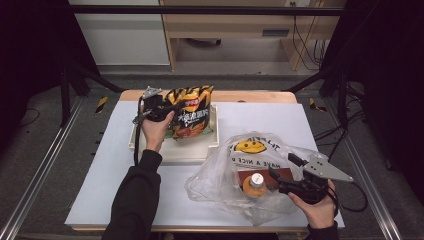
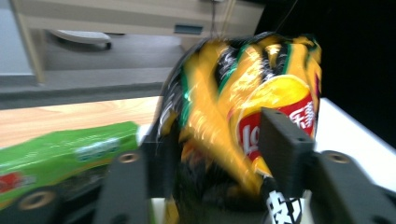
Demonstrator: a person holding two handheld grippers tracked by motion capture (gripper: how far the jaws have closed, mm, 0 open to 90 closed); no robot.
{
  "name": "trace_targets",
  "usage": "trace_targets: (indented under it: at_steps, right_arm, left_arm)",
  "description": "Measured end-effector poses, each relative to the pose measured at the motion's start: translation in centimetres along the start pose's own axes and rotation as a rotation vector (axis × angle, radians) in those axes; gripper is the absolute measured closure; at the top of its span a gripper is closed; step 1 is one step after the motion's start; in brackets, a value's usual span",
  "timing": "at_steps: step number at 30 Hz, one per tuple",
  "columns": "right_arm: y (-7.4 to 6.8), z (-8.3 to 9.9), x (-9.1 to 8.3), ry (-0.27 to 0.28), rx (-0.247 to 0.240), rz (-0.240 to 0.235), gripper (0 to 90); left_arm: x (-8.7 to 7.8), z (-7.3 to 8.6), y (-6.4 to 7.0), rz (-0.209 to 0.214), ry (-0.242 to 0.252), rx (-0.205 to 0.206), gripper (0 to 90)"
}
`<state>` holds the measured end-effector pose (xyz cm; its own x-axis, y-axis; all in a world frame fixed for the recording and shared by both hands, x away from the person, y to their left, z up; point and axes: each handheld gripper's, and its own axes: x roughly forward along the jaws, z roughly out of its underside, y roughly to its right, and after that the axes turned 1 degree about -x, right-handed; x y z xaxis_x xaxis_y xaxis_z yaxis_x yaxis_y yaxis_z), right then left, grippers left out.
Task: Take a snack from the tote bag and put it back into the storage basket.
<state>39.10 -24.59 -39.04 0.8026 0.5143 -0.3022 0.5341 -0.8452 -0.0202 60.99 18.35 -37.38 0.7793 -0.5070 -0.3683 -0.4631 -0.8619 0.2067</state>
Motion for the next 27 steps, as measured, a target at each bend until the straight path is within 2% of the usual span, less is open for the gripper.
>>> trace_targets:
  at_steps: [1,3,5,7,9,10,12,15,17,18,19,21,22,24,26,27]
  right_arm:
    - [0.0,0.0,0.0,0.001,-0.001,-0.001,19.7]
    - [0.0,0.0,0.0,0.000,-0.001,0.000,19.7]
    - [0.0,0.0,0.0,0.001,0.002,0.002,19.7]
    - [0.0,0.0,0.0,-0.002,0.000,0.004,19.7]
    - [0.0,0.1,0.0,-0.004,-0.001,0.004,19.8]
    - [0.1,0.1,0.0,-0.003,-0.001,0.004,19.8]
    - [0.1,0.1,0.1,-0.004,-0.002,0.006,20.0]
    - [0.0,0.1,0.2,-0.010,-0.002,0.004,20.0]
    - [0.0,0.1,0.1,-0.009,-0.001,0.005,20.1]
    - [0.1,0.1,0.1,-0.005,-0.001,0.003,20.1]
    - [0.1,0.1,0.0,-0.002,-0.004,0.003,20.1]
    - [0.1,0.0,-0.1,0.001,0.002,0.003,20.1]
    - [0.1,0.0,-0.1,0.002,0.003,0.004,20.1]
    - [0.2,0.1,-0.1,0.002,0.003,0.004,20.1]
    - [0.2,0.1,-0.1,0.001,0.001,0.004,20.1]
    - [0.2,0.0,-0.2,0.003,0.001,0.004,20.2]
  left_arm:
    - [-0.3,0.0,-0.1,-0.003,-0.007,0.005,41.8]
    - [-1.1,0.3,-0.3,0.016,0.024,0.006,37.3]
    - [-1.8,0.8,-0.4,0.017,0.035,0.005,37.3]
    - [-2.1,1.4,-0.5,0.005,0.019,0.002,39.0]
    - [-2.3,2.1,-0.7,0.018,0.000,-0.011,52.0]
    - [-2.3,2.4,-0.7,0.026,0.008,-0.021,53.3]
    - [-2.3,2.6,-0.7,0.070,0.019,-0.055,63.4]
    - [-2.0,2.2,-0.2,0.094,0.024,-0.057,77.0]
    - [-1.4,1.8,0.0,0.092,0.031,-0.029,79.9]
    - [-1.4,1.8,0.0,0.092,0.031,-0.029,79.8]
    - [-0.8,1.5,0.1,0.061,0.030,0.003,77.0]
    - [0.0,1.3,0.1,0.013,0.014,0.033,62.9]
    - [0.2,1.4,0.0,0.014,0.015,0.029,57.9]
    - [0.2,1.5,-0.3,0.045,0.003,0.004,50.5]
    - [-0.2,1.7,-0.3,0.041,0.007,0.013,45.3]
    - [-0.6,1.8,-0.3,0.043,0.013,0.005,42.8]
